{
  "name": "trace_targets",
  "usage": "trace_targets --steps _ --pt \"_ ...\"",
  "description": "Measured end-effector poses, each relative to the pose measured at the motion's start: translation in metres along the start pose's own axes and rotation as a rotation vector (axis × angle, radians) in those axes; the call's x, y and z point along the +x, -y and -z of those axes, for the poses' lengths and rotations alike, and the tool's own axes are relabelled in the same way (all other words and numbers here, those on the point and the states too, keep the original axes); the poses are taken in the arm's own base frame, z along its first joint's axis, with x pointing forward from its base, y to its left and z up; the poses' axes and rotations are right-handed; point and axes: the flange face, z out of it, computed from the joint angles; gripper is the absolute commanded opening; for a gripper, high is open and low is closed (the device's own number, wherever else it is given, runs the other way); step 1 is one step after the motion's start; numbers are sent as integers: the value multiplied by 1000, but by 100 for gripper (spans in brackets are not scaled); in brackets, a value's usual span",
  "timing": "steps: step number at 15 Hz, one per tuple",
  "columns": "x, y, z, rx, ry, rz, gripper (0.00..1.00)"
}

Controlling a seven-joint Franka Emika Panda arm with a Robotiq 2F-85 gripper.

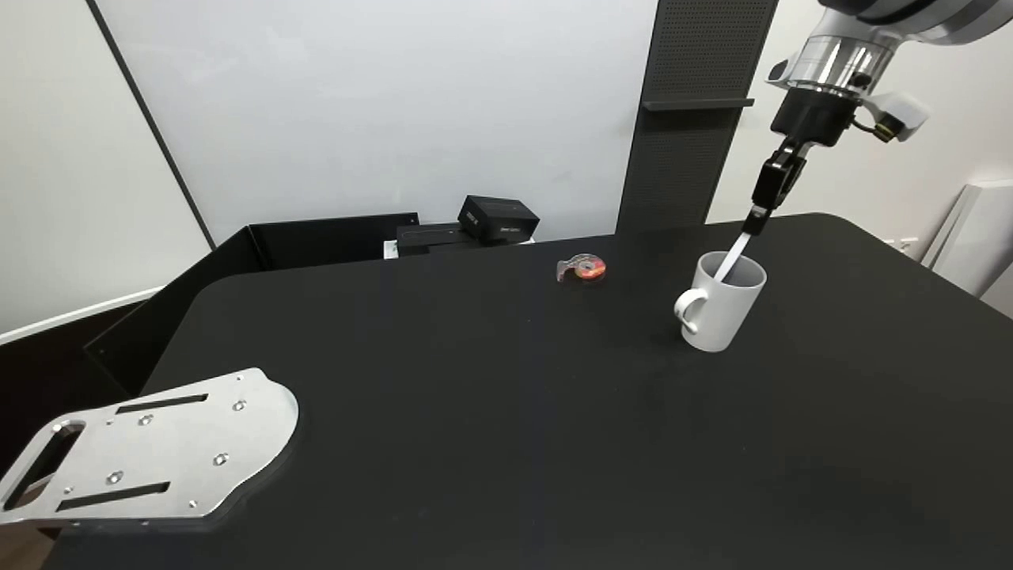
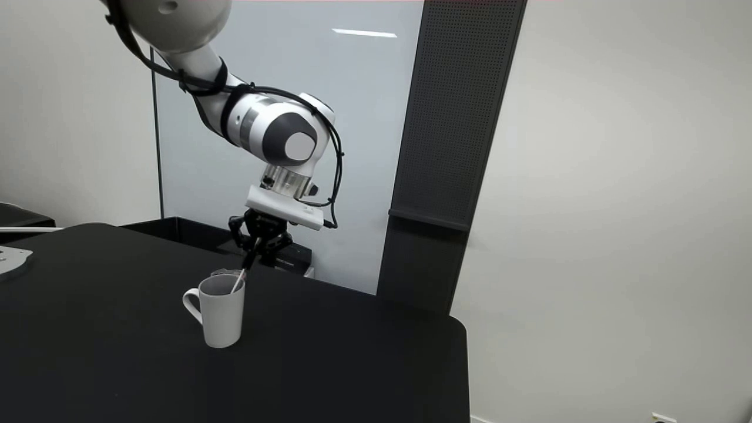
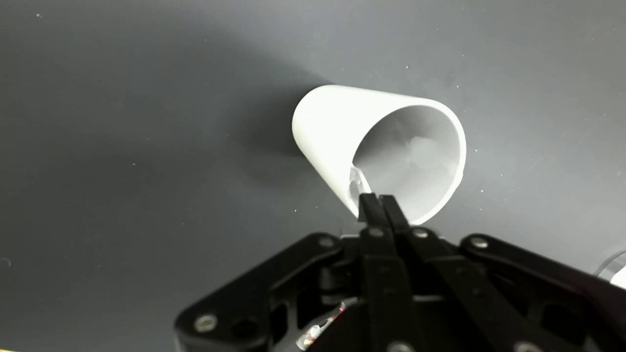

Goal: Take the spoon out of the mug and put it on the table

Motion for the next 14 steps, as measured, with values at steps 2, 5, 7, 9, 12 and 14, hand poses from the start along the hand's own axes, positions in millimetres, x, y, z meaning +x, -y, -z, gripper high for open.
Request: trace_targets --steps 2,5,7,9,12,14 --pt "6 4 9 -5 -1 -4 1" --pt "17 16 30 -32 12 -10 1" --pt "24 27 49 -66 31 -20 1" --pt "30 39 69 -96 52 -29 1" --pt "35 55 97 -120 80 -40 1" --pt "35 62 111 -132 98 -49 1"
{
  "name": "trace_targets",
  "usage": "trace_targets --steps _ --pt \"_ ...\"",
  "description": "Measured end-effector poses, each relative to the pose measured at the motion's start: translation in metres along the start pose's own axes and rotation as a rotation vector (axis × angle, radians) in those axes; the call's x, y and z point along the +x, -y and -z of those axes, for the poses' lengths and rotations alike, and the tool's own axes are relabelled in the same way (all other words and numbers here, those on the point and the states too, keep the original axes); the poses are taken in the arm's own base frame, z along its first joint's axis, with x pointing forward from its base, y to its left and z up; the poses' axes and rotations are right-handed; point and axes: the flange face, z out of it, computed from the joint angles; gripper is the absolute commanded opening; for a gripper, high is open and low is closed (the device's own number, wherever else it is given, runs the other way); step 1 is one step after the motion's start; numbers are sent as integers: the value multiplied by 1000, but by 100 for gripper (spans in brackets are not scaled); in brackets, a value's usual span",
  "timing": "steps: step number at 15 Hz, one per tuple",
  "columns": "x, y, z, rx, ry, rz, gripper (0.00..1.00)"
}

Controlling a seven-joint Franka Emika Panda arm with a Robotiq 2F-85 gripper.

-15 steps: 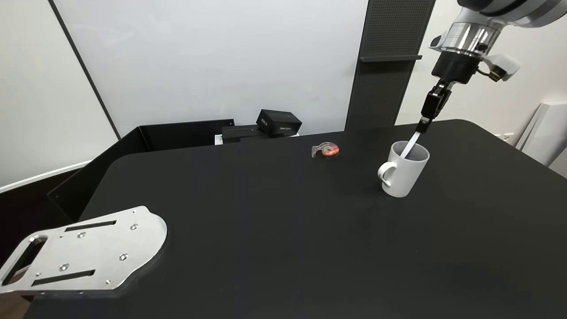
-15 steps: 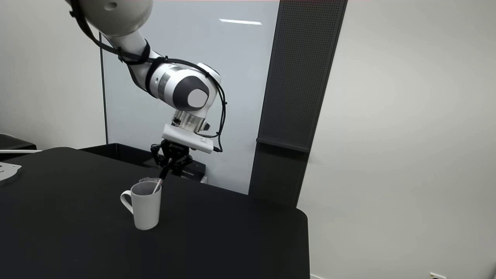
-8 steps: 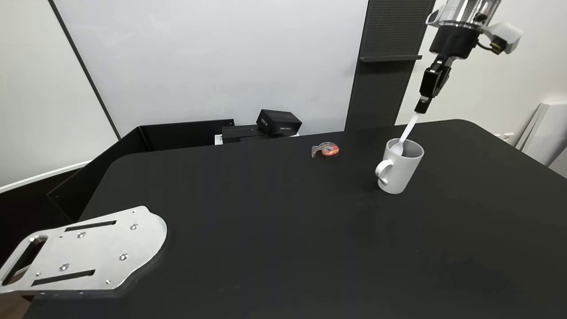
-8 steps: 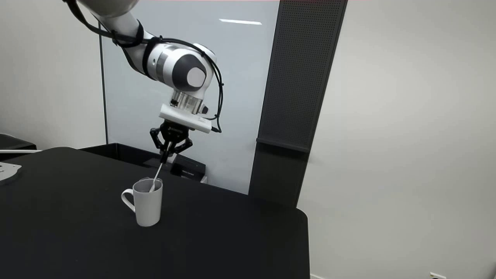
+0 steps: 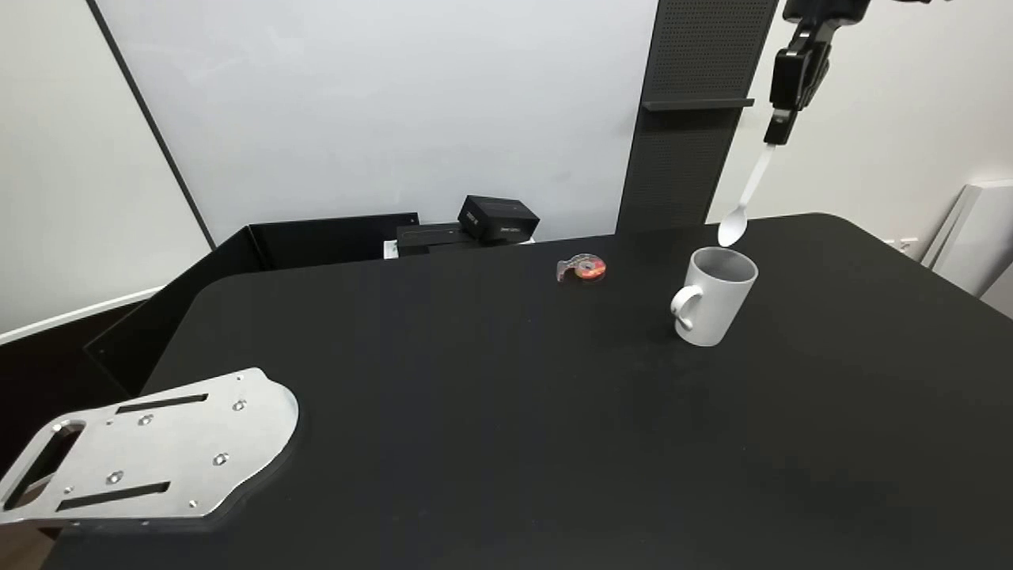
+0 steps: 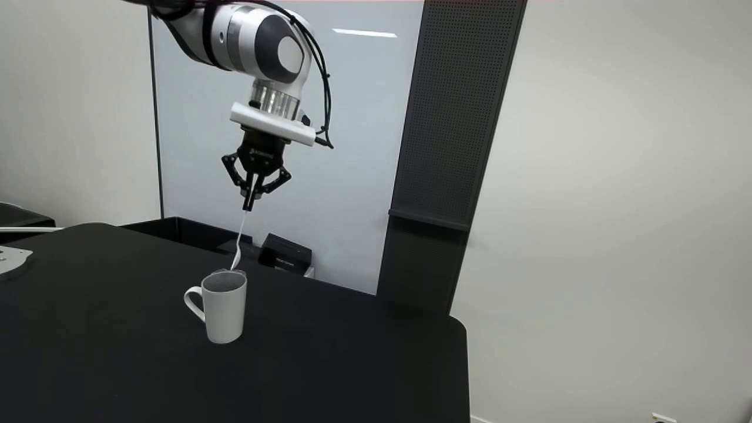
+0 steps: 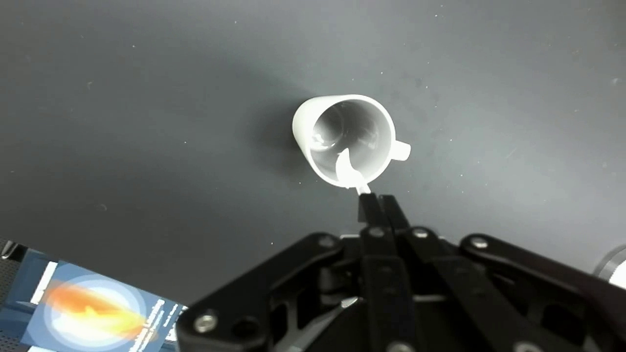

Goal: Take the spoon out of the mug and put it on the table

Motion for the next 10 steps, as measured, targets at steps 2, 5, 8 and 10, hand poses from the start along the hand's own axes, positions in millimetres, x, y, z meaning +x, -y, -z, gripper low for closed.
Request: trace_targets --steps 2,5,8,10 --pt "-4 1 11 -13 19 -14 1" --pt "-16 -7 19 -25 57 -54 1" --pt "-35 -24 22 -20 86 -112 1" --pt "-51 -40 21 -2 91 -156 1"
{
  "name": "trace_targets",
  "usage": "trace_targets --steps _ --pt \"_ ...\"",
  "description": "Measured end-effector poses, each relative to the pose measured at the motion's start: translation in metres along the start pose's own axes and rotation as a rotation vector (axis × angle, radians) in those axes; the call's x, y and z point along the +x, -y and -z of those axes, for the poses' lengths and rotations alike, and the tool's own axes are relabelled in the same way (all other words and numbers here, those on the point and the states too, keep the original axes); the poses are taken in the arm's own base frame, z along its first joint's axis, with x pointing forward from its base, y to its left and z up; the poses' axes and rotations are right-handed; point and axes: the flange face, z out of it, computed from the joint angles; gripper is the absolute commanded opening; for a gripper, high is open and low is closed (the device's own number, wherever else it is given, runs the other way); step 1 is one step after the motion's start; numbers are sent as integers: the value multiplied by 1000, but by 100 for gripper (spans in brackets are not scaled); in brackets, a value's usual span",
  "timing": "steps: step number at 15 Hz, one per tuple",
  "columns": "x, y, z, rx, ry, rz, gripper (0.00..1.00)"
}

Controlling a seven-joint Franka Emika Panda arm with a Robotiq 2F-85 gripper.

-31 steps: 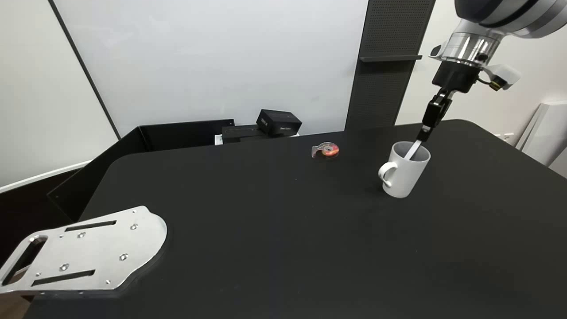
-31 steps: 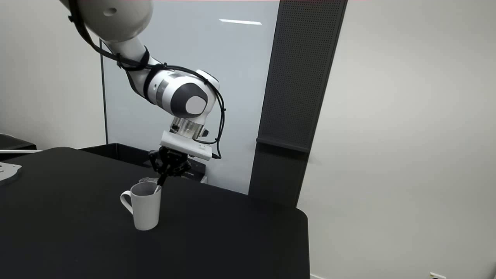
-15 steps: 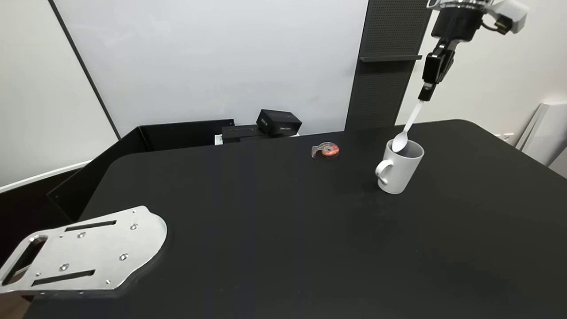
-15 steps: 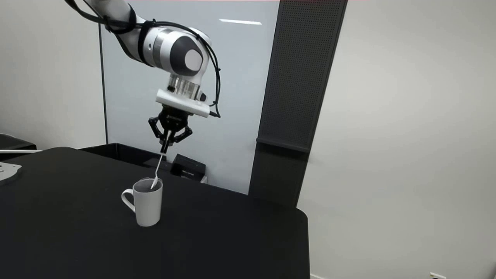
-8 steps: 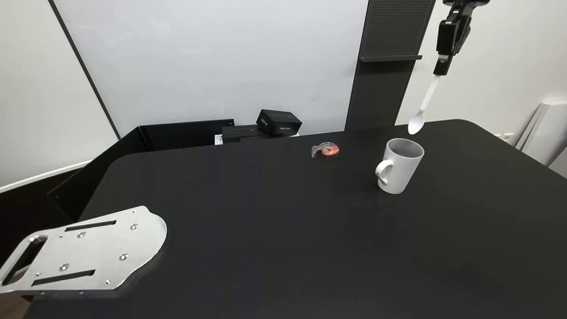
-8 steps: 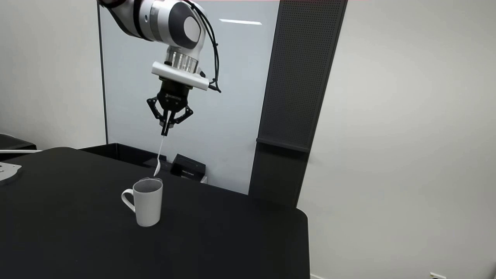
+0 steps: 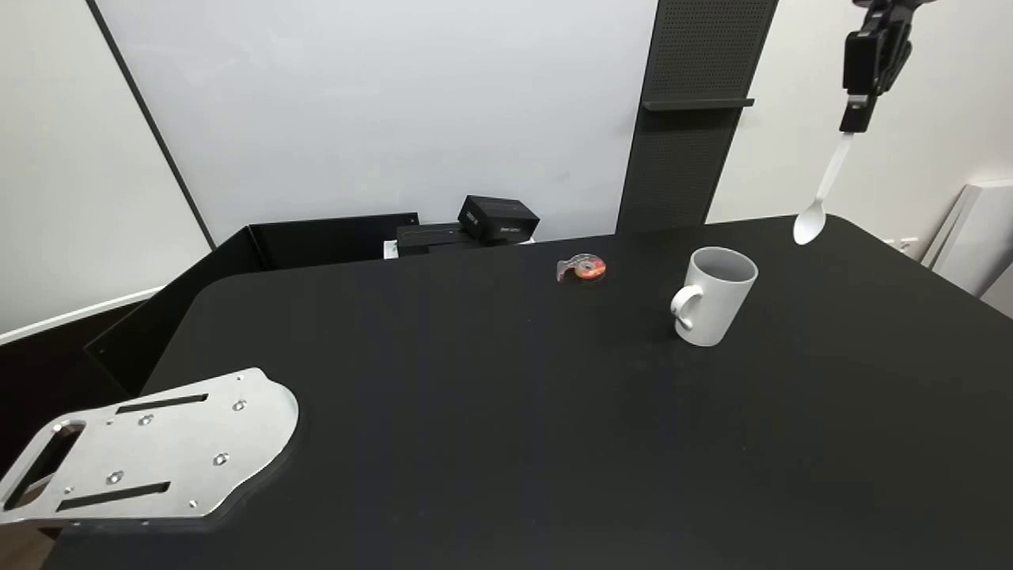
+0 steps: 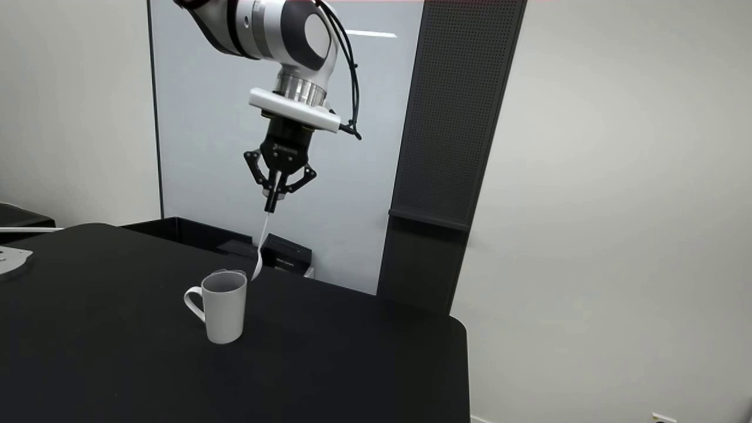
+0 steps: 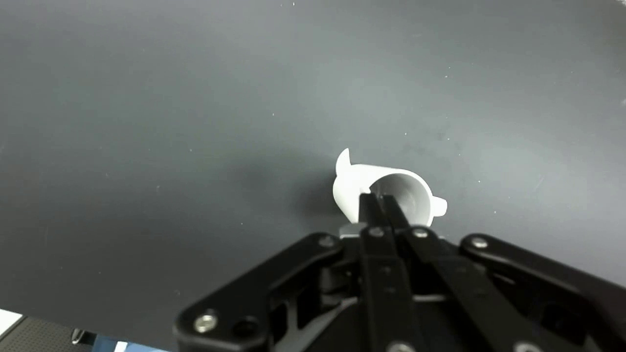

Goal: Take the spoon out of the mug and put it on the table

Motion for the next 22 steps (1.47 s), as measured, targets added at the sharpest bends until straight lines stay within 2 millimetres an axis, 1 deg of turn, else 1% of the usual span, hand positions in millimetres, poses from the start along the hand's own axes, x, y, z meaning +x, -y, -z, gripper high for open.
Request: trace_targets --steps 3,6,9,13,15,17,22 --pt "-24 -25 -10 80 -9 -64 1" --pt "-49 -46 -28 183 -28 -134 1" --pt "-70 -65 -54 274 -58 -194 1" --pt "-96 -89 -99 353 -108 -221 1" --pt "-107 -97 -117 384 -141 -205 1" --pt "-115 -104 -131 403 -169 -180 1" --pt "-124 -117 -161 440 -208 -122 1"
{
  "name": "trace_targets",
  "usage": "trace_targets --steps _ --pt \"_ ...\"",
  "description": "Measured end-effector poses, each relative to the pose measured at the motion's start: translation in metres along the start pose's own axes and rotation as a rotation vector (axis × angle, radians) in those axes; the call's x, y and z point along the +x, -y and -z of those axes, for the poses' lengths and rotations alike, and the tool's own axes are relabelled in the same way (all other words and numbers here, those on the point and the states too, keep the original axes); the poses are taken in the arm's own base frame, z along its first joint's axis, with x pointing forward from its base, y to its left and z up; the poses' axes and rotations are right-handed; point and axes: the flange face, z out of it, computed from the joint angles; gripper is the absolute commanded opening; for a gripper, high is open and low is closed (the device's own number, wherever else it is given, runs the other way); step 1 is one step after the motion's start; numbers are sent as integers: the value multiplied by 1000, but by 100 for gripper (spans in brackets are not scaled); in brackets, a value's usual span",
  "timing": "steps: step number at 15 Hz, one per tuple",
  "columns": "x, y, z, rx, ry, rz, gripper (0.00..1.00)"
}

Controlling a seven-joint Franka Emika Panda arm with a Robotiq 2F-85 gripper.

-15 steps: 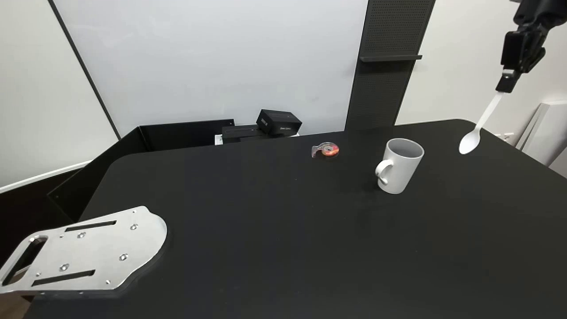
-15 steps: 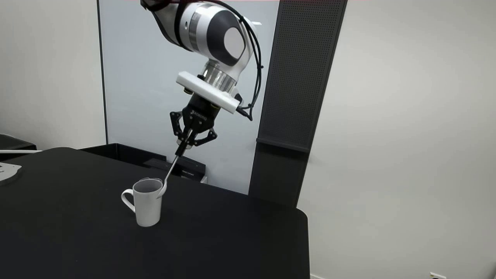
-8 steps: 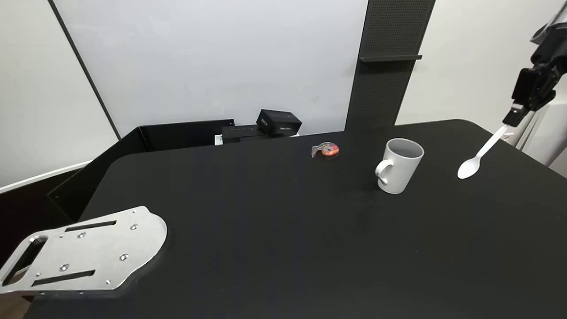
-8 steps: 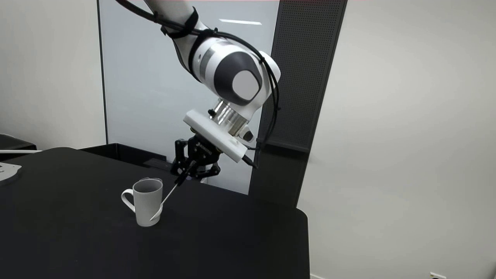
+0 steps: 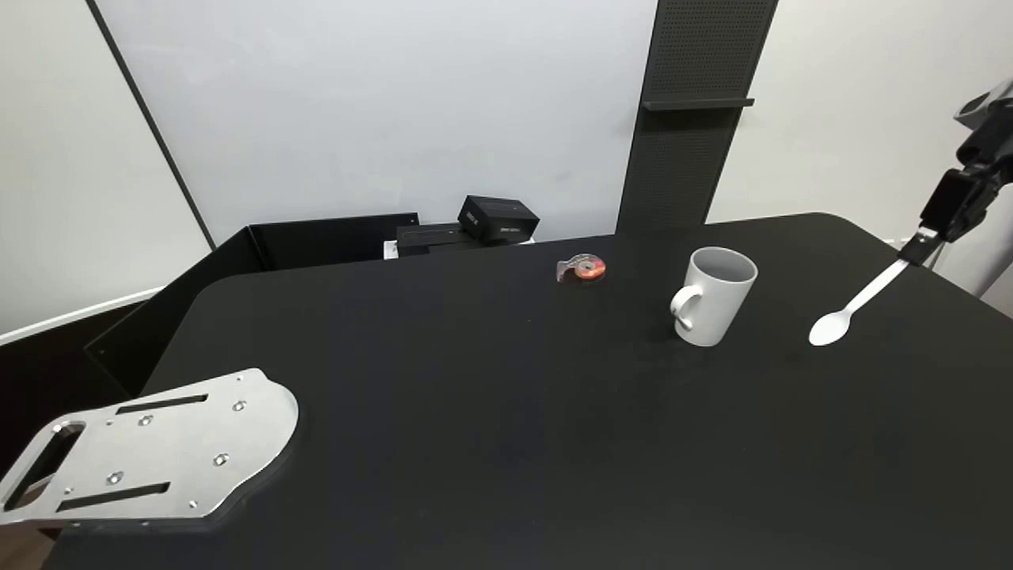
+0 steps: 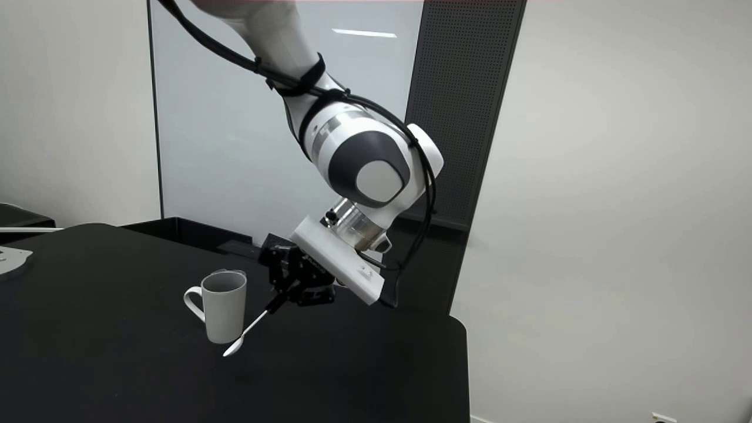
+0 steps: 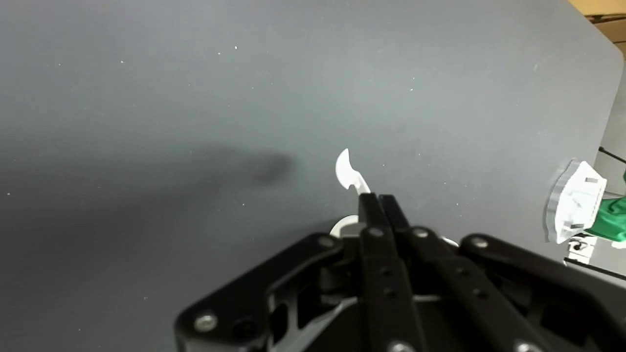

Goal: Take the spoon out of the mug and put it on the table

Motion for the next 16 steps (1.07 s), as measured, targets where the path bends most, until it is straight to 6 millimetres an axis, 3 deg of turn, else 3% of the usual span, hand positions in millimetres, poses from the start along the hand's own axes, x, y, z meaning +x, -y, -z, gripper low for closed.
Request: trace_targets --steps 7,16 --pt "-22 -42 -23 106 -36 35 1" --pt "-36 -78 -54 156 -16 1 1"
